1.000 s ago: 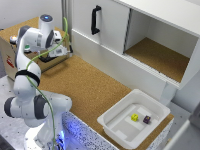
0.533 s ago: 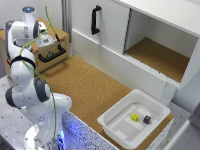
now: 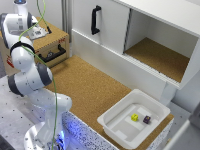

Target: Turn on the green light

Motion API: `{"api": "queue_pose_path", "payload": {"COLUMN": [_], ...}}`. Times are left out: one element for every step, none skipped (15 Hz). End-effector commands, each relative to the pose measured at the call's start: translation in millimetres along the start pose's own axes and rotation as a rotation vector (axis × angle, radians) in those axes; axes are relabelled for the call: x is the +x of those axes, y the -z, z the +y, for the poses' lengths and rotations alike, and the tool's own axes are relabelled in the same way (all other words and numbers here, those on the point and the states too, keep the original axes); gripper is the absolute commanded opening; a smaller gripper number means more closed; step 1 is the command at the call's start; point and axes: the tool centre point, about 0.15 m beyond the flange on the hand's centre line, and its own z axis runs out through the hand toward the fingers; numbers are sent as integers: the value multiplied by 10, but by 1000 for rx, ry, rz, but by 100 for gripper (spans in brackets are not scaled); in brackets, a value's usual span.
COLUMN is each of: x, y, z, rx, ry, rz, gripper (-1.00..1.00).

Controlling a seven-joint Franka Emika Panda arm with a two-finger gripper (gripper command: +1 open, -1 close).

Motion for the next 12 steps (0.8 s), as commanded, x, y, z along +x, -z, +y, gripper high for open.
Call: {"api": "queue_pose_path", "payload": {"x": [398, 401, 406, 411, 431, 444, 462, 476, 489, 495, 498, 492], "y": [-106, -141, -175, -204, -249, -276, -293, -314, -351, -393, -444, -520], "z": [61, 88, 106, 124, 159, 180, 193, 197, 209, 225, 245, 285], "rx": [-46, -52, -66, -64, -81, -89, -90, -99, -98, -97, -95, -97], "ry": [-7, -12, -12, -17, -23, -25, -28, -25, -26, -30, -28, -34], "rz": [-134, -139, -145, -147, -144, -149, -148, -150, -155, -159, -165, -175], "gripper": [-100, -100, -100, -100, -100, -100, -100, -100, -100, -100, -100, -100]}}
